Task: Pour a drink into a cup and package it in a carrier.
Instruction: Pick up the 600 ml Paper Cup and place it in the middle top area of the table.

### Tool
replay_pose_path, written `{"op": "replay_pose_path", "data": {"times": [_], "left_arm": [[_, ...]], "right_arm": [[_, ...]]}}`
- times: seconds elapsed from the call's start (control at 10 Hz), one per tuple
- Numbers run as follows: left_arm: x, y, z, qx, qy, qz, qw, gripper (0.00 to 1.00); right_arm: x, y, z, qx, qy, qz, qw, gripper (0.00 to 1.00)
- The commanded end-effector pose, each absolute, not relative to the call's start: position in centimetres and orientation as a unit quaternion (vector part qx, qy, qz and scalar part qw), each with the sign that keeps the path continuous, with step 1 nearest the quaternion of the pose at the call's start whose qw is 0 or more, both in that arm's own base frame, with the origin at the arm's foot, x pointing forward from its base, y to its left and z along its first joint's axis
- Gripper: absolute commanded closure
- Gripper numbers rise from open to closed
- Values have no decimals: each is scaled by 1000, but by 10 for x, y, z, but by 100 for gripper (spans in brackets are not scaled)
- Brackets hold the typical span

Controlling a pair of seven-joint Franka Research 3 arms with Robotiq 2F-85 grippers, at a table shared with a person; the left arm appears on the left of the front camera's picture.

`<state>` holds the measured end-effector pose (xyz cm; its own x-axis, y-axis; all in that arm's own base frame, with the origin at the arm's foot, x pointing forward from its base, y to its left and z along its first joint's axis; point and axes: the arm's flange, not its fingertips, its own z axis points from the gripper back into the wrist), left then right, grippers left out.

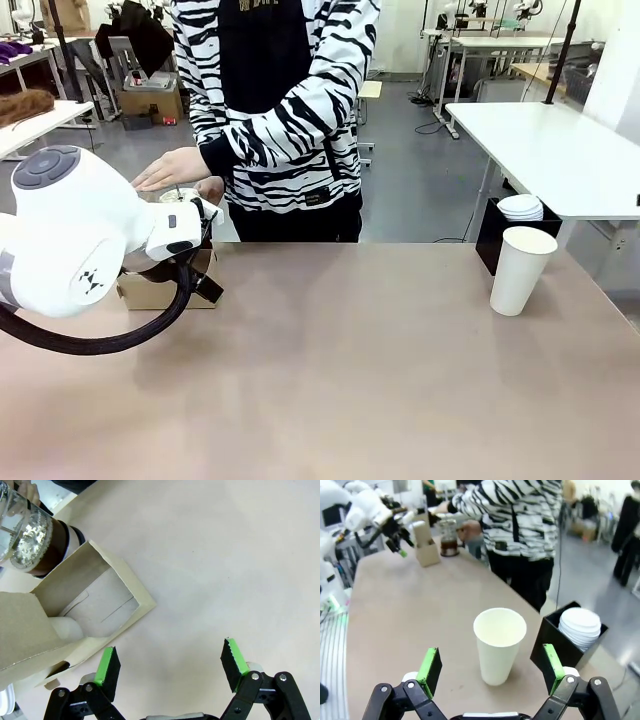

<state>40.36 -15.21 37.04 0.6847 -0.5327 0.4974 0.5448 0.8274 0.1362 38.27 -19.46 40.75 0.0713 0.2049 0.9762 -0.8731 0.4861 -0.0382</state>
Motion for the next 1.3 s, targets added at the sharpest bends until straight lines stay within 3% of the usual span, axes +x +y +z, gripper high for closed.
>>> {"op": "replay_pose_path", "data": {"times": [0.0,0.2,0.5,0.9,1.2], "left_arm": [[403,-152,371,-12,-268,-294,918,0],[403,-152,371,-12,-268,-294,918,0],[403,-152,371,-12,-268,-294,918,0],[403,-152,371,-12,-268,-294,918,0],[403,-152,371,-12,-268,-294,918,0]], "right_arm": [[405,-197,355,342,-572,415,619,0],[415,-195,313,366,-587,402,600,0],[435,-178,267,405,-553,374,625,0],[429,-170,255,407,-550,382,622,0],[451,-159,253,395,-574,364,618,0]]}}
